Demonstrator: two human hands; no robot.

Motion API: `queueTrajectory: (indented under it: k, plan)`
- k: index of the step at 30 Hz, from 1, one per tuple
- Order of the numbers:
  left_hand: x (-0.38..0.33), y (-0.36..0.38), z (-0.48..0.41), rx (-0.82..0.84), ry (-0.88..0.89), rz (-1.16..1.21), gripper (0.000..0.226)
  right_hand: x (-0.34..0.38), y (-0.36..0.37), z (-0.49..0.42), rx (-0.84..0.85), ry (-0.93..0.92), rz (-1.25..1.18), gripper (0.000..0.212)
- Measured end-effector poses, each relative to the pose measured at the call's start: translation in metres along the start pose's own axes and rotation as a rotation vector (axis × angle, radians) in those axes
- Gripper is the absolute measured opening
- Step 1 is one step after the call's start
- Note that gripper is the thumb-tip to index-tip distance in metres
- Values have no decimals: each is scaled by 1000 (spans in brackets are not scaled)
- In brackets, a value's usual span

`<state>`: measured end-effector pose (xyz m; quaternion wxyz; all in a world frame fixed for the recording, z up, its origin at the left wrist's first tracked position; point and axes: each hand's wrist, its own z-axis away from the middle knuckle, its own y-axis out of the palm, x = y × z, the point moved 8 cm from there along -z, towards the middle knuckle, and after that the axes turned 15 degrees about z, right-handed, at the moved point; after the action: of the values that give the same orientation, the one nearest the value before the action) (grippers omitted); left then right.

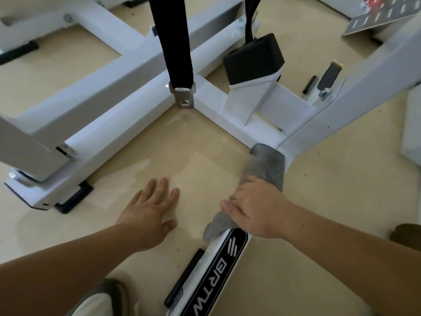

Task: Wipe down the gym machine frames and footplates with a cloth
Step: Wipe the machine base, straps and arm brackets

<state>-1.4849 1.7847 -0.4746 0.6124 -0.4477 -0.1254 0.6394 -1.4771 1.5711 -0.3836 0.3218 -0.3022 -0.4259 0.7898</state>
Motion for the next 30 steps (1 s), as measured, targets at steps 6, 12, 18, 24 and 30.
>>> queueTrajectory:
  k: [6,12,18,24,30]
  plan:
    - [-1,-1,2,-35,24,12,77,-32,-2,-9,43,161,67,80]
    - [-10,19,44,-88,74,78,74,58,-10,16,-107,20,28,71]
    - [-12,52,74,-44,140,89,85,151,-15,58,-120,-195,-100,55]
    - [17,37,88,-51,116,-28,68,217,-21,69,-116,-346,-96,49]
    - [19,35,95,-118,67,40,70,172,-21,28,-23,-218,89,77]
